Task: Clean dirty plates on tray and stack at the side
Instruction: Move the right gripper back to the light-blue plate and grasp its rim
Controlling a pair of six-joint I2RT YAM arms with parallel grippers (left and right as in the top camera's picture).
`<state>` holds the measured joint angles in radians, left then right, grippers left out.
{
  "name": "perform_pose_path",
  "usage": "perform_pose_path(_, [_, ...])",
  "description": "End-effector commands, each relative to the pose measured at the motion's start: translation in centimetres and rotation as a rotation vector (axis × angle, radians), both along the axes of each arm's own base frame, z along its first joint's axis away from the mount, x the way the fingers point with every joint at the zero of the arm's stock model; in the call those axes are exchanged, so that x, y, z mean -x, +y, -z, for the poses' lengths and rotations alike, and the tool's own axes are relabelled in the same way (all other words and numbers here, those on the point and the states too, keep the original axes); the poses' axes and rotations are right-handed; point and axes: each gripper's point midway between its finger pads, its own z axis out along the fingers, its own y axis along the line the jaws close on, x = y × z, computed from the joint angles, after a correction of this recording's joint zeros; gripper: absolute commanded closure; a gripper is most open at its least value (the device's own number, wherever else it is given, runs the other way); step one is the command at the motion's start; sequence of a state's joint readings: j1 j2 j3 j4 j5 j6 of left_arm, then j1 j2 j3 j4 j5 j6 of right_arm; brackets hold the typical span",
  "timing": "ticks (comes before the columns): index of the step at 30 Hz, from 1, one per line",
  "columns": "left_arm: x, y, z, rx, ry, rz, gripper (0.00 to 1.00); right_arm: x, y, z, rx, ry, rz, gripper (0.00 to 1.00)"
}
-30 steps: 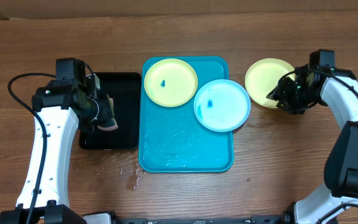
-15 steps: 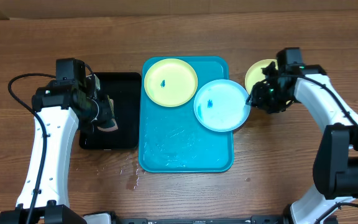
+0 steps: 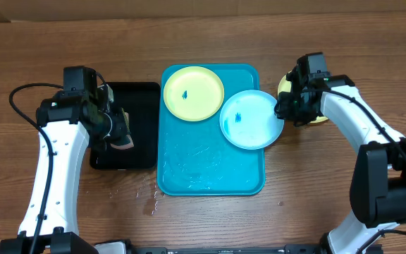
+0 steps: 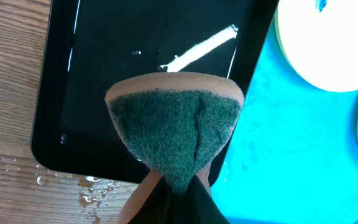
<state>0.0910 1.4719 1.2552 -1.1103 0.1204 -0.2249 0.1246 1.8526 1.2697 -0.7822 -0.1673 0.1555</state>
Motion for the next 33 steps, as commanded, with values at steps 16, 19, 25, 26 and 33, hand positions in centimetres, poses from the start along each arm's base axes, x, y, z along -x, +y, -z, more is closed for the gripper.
perform_pose_path(16, [-0.1, -0.4, -0.3, 0.005, -0.014, 0.032, 0.91, 0.3, -0.4, 1.2, 0.022, -0.006, -0.002, 0.78])
perform_pose_path(19, [-0.1, -0.4, -0.3, 0.004, -0.014, 0.032, 0.91, 0.3, -0.4, 1.2, 0.021, -0.004, -0.002, 0.82])
perform_pose_path(25, [-0.1, -0.4, -0.3, 0.004, -0.014, 0.032, 0.91, 1.0, -0.5, 1.4, 0.025, 0.023, -0.003, 0.96])
perform_pose_path(26, [-0.1, -0.4, -0.3, 0.004, -0.014, 0.032, 0.92, 1.3, -0.5, 1.4, 0.027, 0.038, -0.003, 0.96])
perform_pose_path(33, [-0.1, -0.4, -0.3, 0.004, -0.016, 0.032, 0.95, 4.6, 0.6, 0.5, -0.047, 0.186, -0.012, 0.96])
